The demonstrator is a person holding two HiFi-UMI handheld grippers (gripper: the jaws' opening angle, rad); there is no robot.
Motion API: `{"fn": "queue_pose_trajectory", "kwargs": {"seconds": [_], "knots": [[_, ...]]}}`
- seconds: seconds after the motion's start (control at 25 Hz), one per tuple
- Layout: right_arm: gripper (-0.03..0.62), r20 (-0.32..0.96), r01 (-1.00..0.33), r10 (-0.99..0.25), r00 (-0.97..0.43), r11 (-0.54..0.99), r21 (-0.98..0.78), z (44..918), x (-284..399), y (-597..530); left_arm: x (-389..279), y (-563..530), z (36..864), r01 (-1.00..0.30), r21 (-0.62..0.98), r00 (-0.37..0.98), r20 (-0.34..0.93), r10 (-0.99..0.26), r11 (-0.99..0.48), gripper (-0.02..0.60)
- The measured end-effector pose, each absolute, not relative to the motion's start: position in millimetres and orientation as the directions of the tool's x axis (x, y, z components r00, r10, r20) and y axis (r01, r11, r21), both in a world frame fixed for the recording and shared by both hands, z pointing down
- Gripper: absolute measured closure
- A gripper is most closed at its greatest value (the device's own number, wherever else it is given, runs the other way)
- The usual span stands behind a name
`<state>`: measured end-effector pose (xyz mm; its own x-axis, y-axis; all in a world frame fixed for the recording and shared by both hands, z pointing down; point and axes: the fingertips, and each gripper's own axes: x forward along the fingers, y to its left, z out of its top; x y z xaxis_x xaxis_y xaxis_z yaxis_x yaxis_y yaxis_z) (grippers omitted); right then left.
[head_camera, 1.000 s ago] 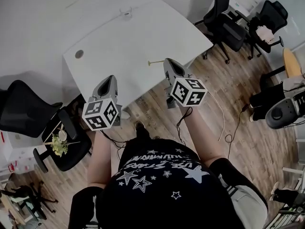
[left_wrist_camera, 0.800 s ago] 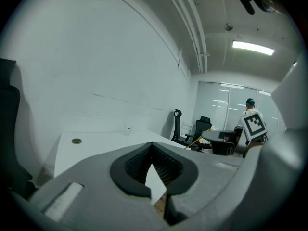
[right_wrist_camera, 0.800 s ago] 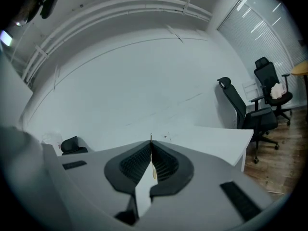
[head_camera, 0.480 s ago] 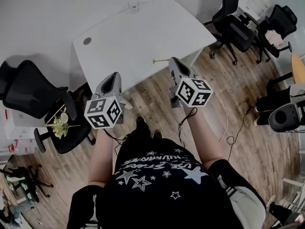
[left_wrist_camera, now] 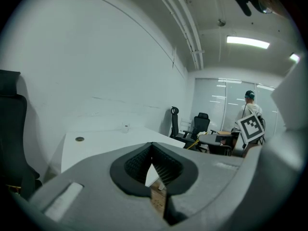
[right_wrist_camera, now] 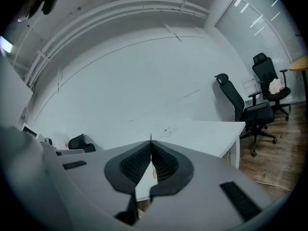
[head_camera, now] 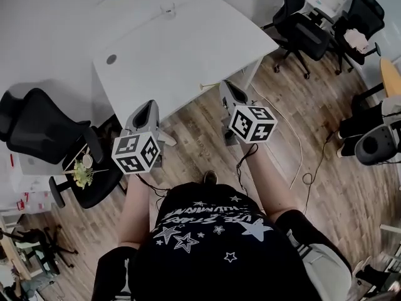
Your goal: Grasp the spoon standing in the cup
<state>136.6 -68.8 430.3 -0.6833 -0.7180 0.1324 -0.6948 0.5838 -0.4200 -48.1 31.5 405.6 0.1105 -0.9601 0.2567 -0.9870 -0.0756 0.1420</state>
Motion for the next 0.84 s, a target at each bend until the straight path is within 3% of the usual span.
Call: {"fn": "queue_pose_trajectory", "kwargs": {"seconds": [0.84], "knots": [[0.581, 0.151, -0.721, -0.716, -0.681, 0.621, -0.307, 409.4, 57.3, 33.7, -106.0, 123.5, 415.0, -0.966, 0.209, 0.205, 0.253, -0.945, -0.154, 0.574]]}}
